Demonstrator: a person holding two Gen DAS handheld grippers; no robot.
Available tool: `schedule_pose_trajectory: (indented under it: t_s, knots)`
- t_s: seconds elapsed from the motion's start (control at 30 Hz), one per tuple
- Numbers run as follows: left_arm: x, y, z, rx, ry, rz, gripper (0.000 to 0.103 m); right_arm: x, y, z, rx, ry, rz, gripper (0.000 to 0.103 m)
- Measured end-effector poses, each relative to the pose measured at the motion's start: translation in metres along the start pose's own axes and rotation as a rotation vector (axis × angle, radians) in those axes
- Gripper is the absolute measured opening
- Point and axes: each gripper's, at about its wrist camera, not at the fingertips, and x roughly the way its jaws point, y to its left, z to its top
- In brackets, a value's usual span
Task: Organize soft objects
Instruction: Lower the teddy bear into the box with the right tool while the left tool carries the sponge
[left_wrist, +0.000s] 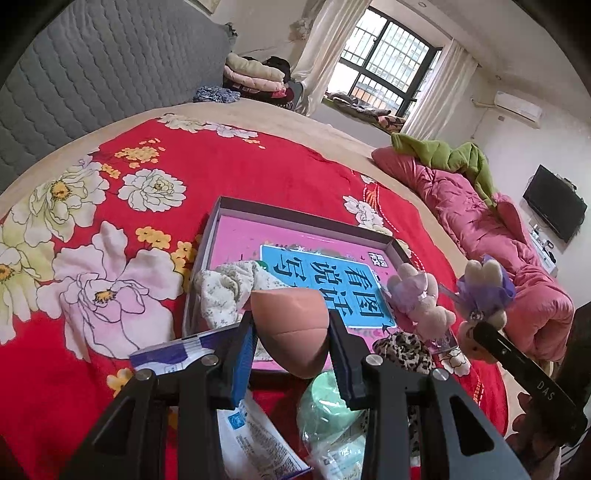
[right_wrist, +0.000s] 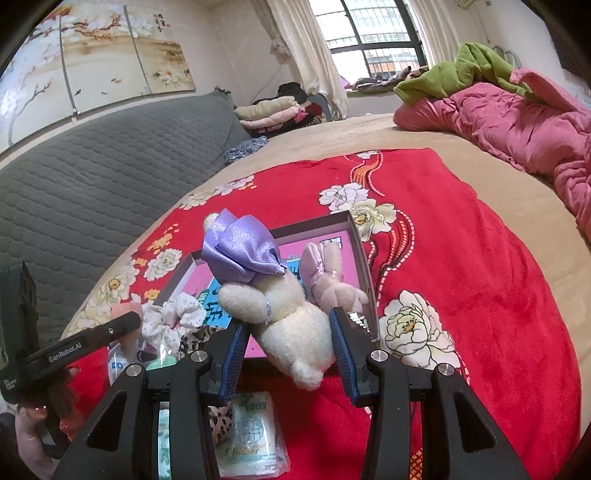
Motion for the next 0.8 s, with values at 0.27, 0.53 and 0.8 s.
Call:
schedule_pose_trajectory:
  t_s: [0.27,0.53,0.8]
  knots:
    - [0.010,-0.001,0.006,0.004,-0.006,-0.009,0.038,0.009,0.005,0.005,-0.003,-0.003,0.003,0.045]
    - [0.020,-0.001,0.014,0.009,-0.013,-0.014,0.038,0.021,0.012,0.015,-0.008,-0.008,0.003,0.045]
    - [0.033,-0.002,0.017,0.022,-0.005,-0.022,0.038,0.029,0.013,0.023,-0.009,-0.008,-0.009,0.045]
